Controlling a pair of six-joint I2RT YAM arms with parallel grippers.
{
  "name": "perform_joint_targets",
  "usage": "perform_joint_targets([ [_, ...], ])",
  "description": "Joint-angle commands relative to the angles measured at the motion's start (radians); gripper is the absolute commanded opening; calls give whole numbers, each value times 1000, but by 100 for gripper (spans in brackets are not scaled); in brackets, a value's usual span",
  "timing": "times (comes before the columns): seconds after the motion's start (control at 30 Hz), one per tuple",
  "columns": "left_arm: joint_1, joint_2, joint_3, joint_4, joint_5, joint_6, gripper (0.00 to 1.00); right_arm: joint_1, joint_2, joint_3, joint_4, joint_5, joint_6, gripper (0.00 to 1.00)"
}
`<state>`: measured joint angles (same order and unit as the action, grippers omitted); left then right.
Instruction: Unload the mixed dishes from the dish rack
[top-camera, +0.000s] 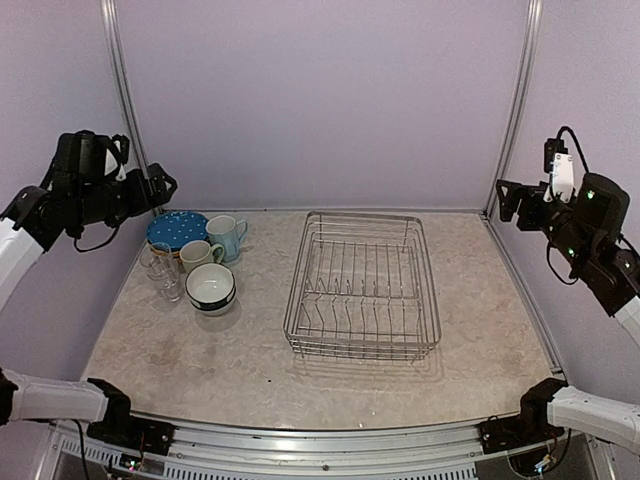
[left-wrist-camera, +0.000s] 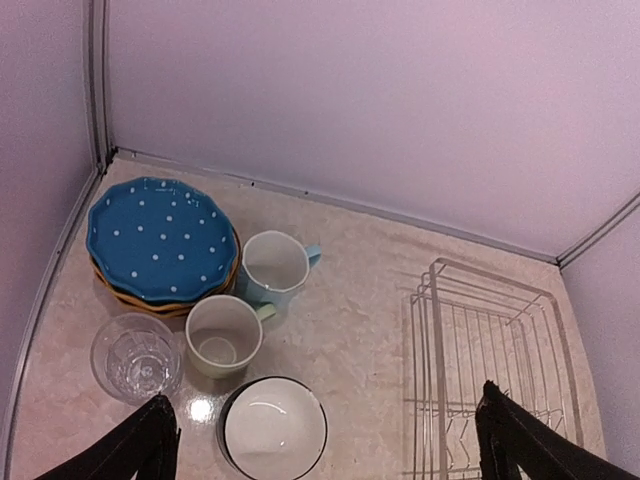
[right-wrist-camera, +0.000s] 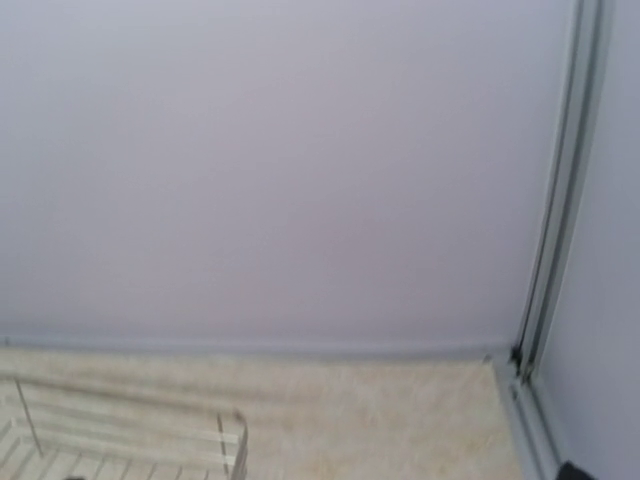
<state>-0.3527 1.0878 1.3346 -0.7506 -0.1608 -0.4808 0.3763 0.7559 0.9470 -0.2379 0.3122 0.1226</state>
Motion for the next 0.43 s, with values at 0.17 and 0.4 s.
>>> perform_joint_targets([
  [0.17,7,-219,-18,234,5,150,99,-10,-76,47,-41,43,-23,100],
  [0.4,7,-328,-60,280,-25,178,99,-10,-95,32,-34,54,-17,100],
])
